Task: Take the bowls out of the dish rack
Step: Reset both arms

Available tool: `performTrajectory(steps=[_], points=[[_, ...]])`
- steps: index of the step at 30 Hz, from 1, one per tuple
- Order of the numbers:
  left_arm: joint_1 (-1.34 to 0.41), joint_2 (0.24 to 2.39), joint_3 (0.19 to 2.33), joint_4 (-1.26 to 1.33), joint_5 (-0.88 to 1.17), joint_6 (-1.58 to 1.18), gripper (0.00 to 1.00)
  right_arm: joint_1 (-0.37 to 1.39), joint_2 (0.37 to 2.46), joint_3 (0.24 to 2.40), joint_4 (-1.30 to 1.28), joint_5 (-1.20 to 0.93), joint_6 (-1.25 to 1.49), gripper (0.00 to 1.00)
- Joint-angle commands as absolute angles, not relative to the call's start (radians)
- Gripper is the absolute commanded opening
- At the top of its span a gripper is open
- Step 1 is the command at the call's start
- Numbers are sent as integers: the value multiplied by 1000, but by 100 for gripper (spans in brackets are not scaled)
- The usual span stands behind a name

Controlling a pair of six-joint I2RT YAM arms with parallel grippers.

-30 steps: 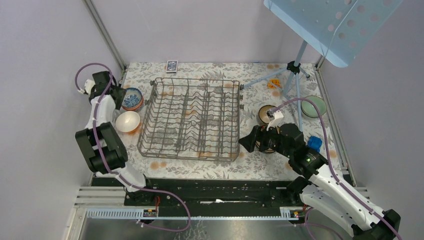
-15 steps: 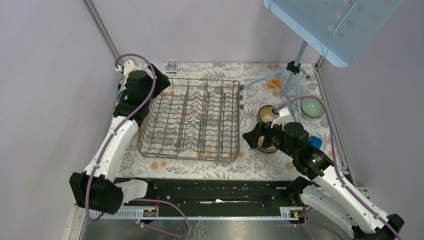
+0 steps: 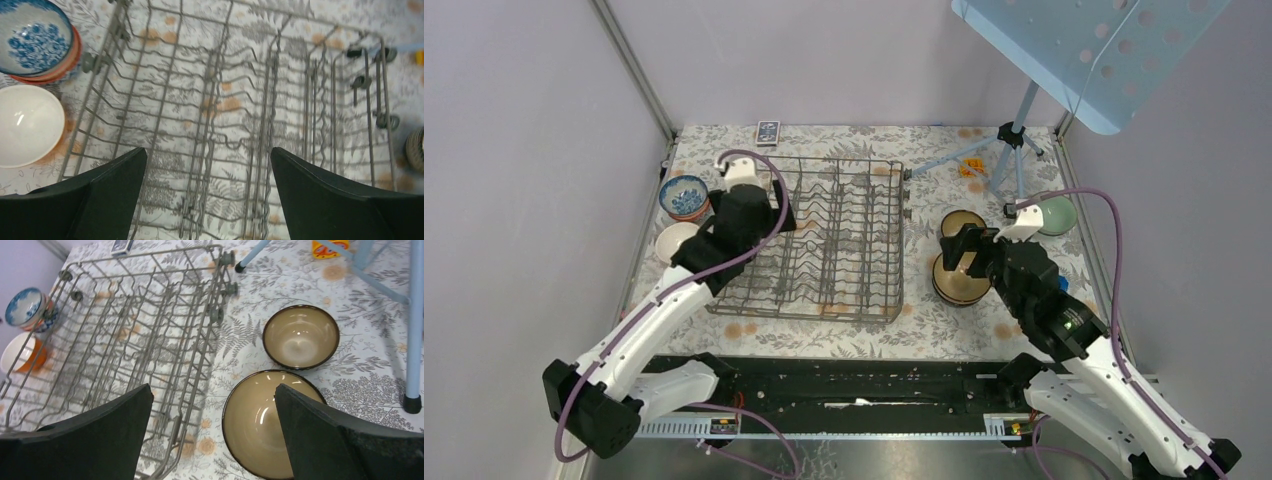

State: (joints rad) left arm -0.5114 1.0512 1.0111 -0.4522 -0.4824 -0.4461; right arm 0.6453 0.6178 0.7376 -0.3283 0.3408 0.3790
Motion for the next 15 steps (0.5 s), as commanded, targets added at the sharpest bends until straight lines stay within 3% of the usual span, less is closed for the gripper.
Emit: performTrajectory(steps=[1, 5, 15], points=[[-569, 1019, 988, -474, -513, -427, 99, 651, 623, 717, -232, 459, 439, 100], [-570, 1006, 952, -464, -434, -448, 99, 650, 713, 727, -225, 386, 491, 100], [-570, 929, 839, -476, -345, -539, 99, 651, 1161, 932, -274, 231, 545, 100]])
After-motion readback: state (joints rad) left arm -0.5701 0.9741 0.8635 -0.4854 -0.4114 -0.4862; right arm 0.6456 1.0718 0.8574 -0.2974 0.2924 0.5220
